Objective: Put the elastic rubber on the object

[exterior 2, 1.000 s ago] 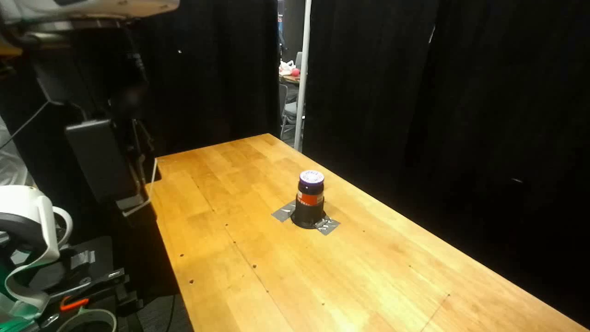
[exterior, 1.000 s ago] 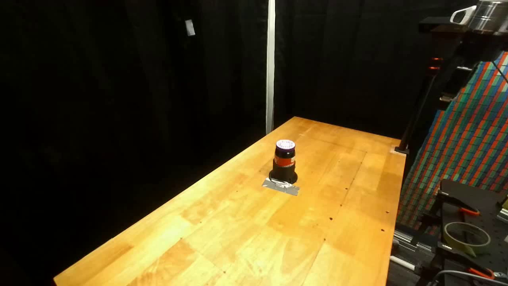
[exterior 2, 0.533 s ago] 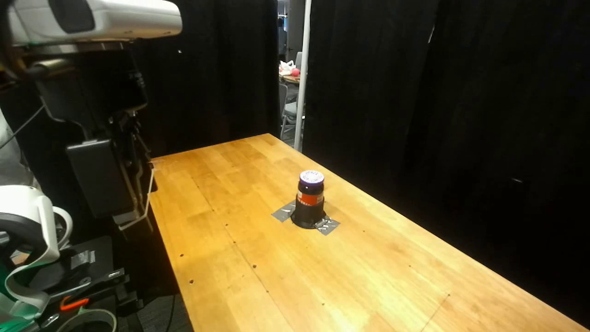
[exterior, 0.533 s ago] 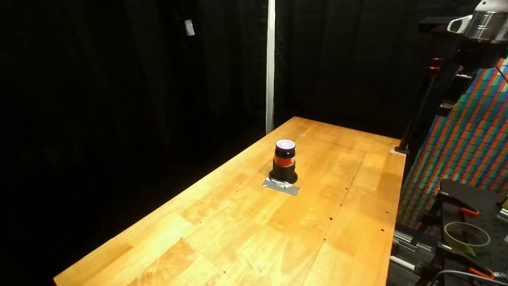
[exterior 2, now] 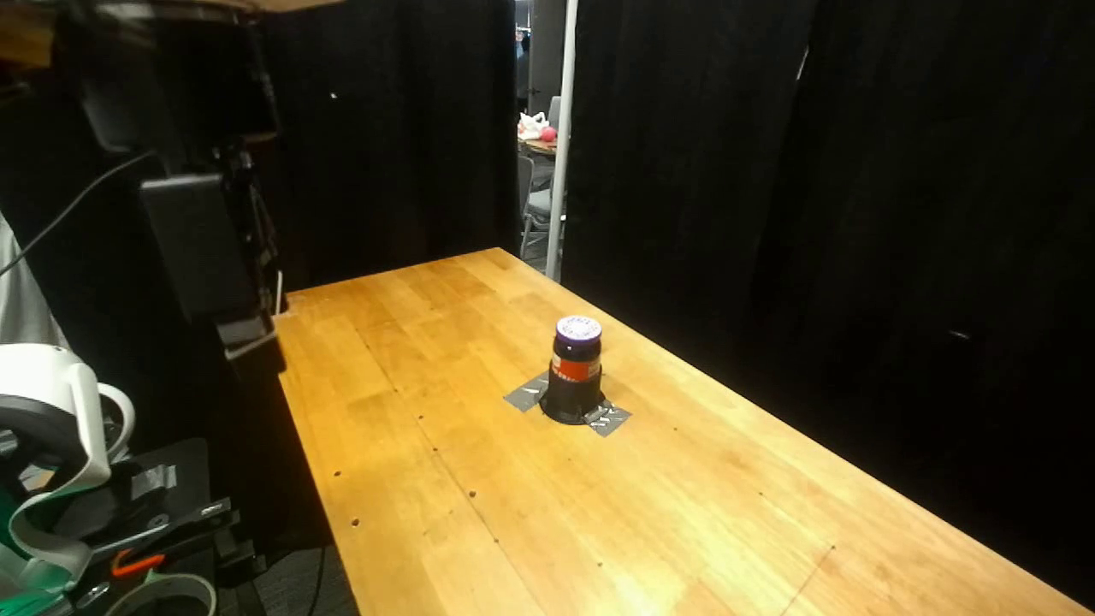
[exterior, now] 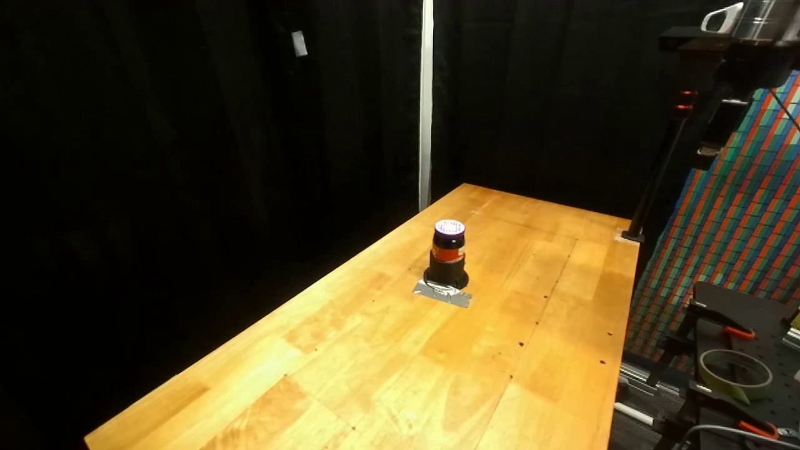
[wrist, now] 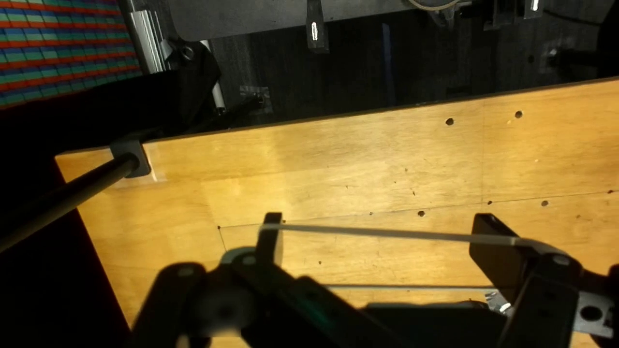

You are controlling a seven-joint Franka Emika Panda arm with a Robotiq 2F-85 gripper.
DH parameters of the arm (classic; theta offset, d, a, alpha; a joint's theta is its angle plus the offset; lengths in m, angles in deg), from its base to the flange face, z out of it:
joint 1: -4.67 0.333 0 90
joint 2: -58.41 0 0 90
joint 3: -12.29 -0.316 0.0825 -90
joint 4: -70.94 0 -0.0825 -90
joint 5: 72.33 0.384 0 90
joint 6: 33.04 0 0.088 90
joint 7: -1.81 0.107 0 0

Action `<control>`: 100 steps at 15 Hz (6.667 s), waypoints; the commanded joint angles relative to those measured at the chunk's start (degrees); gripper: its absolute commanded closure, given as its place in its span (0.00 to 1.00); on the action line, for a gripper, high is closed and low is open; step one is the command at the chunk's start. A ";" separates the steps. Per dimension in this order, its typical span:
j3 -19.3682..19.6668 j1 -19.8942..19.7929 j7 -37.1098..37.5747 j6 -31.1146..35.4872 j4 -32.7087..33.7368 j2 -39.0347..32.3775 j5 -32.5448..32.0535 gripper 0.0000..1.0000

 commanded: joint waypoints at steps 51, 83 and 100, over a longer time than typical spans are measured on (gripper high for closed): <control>4.98 17.78 22.59 17.82 68.00 -87.78 -2.39 0.00; 4.47 17.51 18.97 40.93 31.25 -66.09 -4.18 0.98; 40.57 49.09 28.21 89.66 15.79 -71.91 -5.46 0.92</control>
